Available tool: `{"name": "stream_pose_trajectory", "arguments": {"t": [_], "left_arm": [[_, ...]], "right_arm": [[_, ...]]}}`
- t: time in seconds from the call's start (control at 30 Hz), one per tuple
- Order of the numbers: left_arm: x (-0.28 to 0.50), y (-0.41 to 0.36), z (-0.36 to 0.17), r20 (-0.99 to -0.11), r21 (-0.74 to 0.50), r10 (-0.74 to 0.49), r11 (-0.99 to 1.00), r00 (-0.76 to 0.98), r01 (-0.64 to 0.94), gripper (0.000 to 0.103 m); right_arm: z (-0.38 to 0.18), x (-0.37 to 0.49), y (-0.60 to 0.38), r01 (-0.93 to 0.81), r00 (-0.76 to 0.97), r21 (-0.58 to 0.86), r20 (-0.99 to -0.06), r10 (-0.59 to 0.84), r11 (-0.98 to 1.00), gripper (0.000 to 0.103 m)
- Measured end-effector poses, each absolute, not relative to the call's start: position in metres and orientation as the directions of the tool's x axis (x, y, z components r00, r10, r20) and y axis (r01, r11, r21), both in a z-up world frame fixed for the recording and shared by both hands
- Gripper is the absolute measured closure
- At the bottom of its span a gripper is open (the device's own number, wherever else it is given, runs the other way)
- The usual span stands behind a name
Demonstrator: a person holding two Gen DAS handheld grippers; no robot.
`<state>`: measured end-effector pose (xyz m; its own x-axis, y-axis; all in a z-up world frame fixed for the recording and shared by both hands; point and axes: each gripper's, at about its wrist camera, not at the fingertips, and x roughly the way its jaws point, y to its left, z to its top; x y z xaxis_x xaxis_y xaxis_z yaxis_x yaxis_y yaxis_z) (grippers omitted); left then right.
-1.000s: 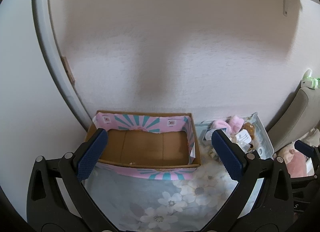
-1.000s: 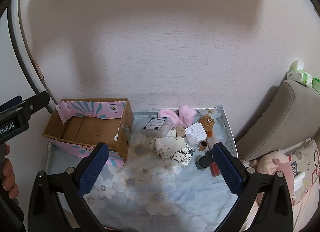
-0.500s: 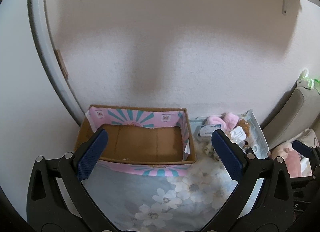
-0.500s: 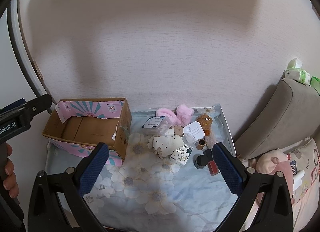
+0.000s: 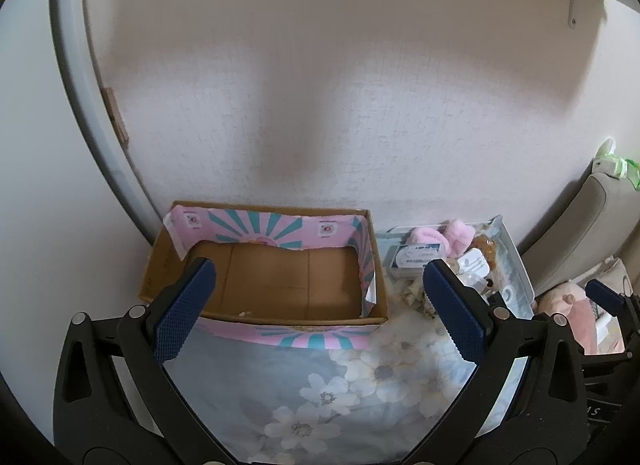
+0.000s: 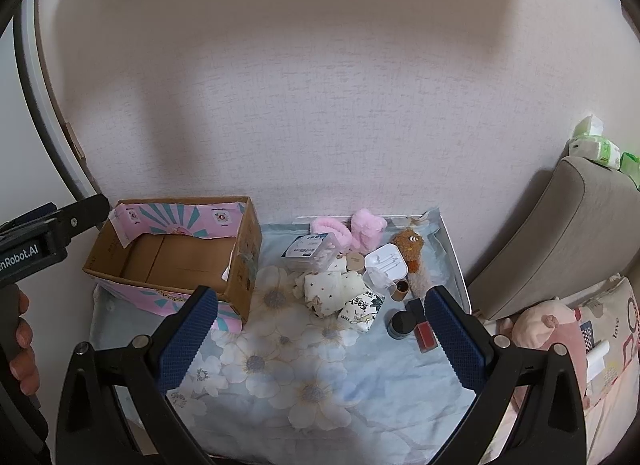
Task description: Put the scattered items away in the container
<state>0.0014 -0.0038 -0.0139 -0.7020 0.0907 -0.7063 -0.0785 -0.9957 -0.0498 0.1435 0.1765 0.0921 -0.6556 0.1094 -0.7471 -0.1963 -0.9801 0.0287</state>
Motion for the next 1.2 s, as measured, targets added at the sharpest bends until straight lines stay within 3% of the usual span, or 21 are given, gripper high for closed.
{"name": "stream_pose_trajectory", "arguments": {"t": [0.47,0.83,1.2], "left_arm": [[-0.003,0.0,-0.015,-0.683,-0.114,0.191,-0.981,-0.705,-0.155,0.0],[-0.033,0.068,-0.06,-0.766,-0.119,0.293,-0.94,-0.572,-0.321,0.0],[-0.065,0.159,-0.13,-0.825,0.026,0.193,-0.926,-0.531,-0.378,0.001]], "right_arm": [[0.091,0.14,0.189,-0.233,-0.659,0.043,-0.741,0.126,-0.971,0.0],[0.065,0.173,0.245,-0.275,-0.642,0.062,-0.755,0.135,-0.959,0.0],[-0.016,0.181,0.291,-0.281,-0.54,0.071,-0.836,0.096,-0.957,0.002]]}}
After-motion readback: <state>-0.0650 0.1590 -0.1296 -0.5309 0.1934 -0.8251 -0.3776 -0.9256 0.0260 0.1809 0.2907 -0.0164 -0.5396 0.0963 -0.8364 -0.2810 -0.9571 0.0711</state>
